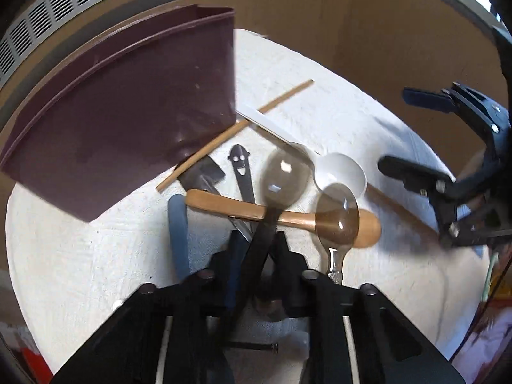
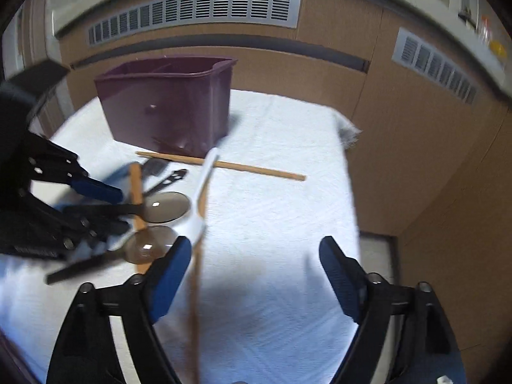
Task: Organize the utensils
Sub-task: 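Lift both held spoons and carry them above the maroon caddy, then open the left tool over the caddy while the right tool releases its white spoon there, then move both open tools back down toward the remaining utensils, then grasp the white-ball-handled spoon with the left tool while the right tool grasps the wooden spoon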
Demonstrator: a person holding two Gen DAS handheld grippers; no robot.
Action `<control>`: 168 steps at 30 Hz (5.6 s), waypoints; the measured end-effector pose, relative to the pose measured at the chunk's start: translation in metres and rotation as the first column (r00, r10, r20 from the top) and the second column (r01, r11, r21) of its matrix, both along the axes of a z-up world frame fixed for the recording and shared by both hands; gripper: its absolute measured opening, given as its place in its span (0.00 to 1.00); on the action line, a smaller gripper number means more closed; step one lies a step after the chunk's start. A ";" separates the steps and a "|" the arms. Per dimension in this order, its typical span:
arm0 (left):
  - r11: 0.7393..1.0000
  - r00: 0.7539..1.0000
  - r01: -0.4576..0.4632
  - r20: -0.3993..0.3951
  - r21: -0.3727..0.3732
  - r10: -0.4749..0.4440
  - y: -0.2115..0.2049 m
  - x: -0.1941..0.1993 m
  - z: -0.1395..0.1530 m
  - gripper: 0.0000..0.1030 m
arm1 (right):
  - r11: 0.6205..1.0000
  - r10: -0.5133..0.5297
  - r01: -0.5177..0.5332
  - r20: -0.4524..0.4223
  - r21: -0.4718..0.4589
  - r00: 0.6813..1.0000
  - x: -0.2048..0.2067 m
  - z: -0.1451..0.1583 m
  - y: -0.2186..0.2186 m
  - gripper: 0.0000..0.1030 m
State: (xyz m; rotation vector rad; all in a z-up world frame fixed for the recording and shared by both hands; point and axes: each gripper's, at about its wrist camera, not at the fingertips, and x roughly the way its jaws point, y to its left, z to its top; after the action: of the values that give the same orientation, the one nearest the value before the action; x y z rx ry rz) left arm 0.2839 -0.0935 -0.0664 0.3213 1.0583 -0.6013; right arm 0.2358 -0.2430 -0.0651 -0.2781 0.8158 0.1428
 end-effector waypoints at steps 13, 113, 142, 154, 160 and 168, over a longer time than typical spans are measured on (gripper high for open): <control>0.834 0.890 -0.378 0.089 -0.403 0.447 0.102 -0.033 0.043 0.11 | 0.981 0.072 -0.052 -0.098 0.187 0.993 0.065 0.006 0.033 0.44; 0.718 0.652 -0.450 0.353 -0.531 0.671 0.122 0.017 0.083 0.35 | 0.973 0.067 -0.130 0.299 0.194 0.952 0.073 0.092 0.052 0.68; 0.954 0.970 -0.206 0.082 -0.216 0.228 0.052 -0.095 0.013 0.47 | 0.989 0.111 -0.111 0.001 0.097 0.994 -0.017 0.016 0.023 0.61; 0.960 0.930 -0.273 0.238 -0.059 0.279 0.008 -0.108 -0.013 0.34 | 0.990 -0.026 0.026 -0.003 0.136 1.000 -0.027 0.007 -0.013 0.62; 0.941 0.907 -0.314 0.252 -0.131 0.337 0.036 -0.104 0.001 0.17 | 0.987 0.024 -0.023 -0.005 0.159 1.000 -0.028 0.014 0.000 0.63; 0.903 0.845 -0.346 0.334 -0.255 0.418 0.085 -0.107 0.052 0.06 | 0.949 0.254 -0.230 -0.091 0.216 0.963 0.014 0.015 0.057 0.48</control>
State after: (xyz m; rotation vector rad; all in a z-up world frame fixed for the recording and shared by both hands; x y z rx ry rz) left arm 0.1768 -0.0086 -0.0145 0.0500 0.6533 -0.2532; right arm 0.2501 -0.1855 -0.0499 -0.1767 0.8750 0.4756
